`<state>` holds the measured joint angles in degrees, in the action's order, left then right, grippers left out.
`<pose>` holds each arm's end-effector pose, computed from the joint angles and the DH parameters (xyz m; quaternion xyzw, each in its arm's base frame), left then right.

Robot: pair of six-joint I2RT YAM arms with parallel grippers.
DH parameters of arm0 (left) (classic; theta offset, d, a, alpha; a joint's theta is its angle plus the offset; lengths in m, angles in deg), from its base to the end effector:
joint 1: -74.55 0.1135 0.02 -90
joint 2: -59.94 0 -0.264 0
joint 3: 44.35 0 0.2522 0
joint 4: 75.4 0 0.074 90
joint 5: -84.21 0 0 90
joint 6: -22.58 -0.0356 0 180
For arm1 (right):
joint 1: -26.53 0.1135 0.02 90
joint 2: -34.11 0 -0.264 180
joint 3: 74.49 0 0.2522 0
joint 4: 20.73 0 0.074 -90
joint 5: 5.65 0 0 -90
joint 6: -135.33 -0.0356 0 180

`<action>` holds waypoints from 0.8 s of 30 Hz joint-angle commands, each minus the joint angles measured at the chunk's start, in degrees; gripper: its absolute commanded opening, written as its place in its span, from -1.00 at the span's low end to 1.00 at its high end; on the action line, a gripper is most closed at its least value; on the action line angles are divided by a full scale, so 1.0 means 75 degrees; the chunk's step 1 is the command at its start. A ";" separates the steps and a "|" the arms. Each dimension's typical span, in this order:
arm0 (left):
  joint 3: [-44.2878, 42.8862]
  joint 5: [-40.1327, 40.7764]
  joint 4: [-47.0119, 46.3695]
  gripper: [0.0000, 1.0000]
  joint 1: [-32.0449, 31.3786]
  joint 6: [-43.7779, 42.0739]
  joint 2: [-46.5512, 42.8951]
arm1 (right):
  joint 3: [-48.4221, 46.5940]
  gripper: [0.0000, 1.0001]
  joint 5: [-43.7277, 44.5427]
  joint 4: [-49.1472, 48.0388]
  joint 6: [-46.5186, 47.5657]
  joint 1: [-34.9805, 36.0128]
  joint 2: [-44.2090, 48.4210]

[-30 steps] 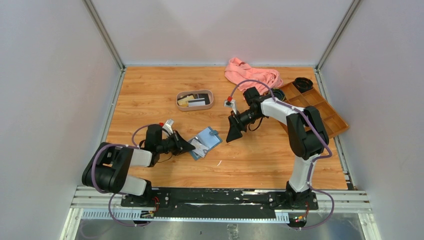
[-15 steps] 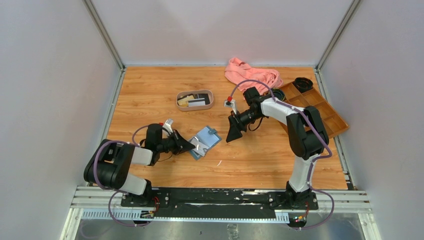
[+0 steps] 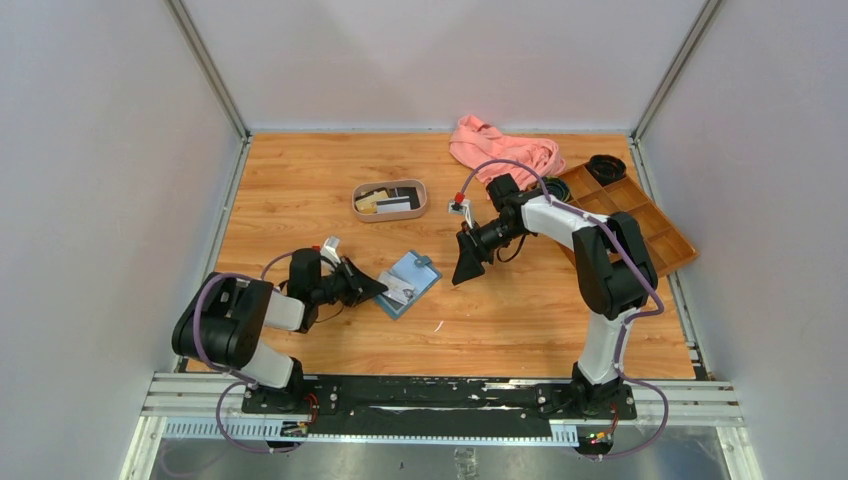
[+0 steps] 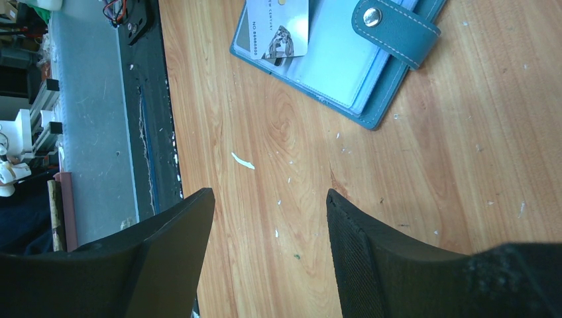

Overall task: Put the credit cards into the card holder
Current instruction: Insert the credit card into the card holder.

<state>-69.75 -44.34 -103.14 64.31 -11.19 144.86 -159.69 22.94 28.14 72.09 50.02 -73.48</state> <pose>0.2038 -0.0594 0.1055 -0.1743 0.8219 -0.4929 0.2260 0.3197 0.1730 0.1829 -0.4355 0.7328 0.4996 0.1543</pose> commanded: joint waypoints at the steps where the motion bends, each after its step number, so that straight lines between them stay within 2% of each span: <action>1: 0.0228 0.0192 -0.0658 -1.00 0.0053 0.0167 0.0409 | 0.0080 0.33 0.0019 0.0023 -0.0035 0.0020 -0.0191; 15: 0.0178 0.0483 -0.1159 -1.00 -0.0240 0.0471 0.1057 | 0.0057 0.33 0.0049 0.0029 -0.0030 0.0065 -0.0239; 24: 0.0257 0.0432 -0.2558 -1.00 -0.0357 0.1110 0.1930 | 0.0045 0.33 0.0053 0.0017 -0.0036 0.0081 -0.0274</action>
<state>-68.40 -43.33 -118.15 61.97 -4.33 155.81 -159.69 22.96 28.10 72.09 50.06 -74.40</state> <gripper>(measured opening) 0.007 0.666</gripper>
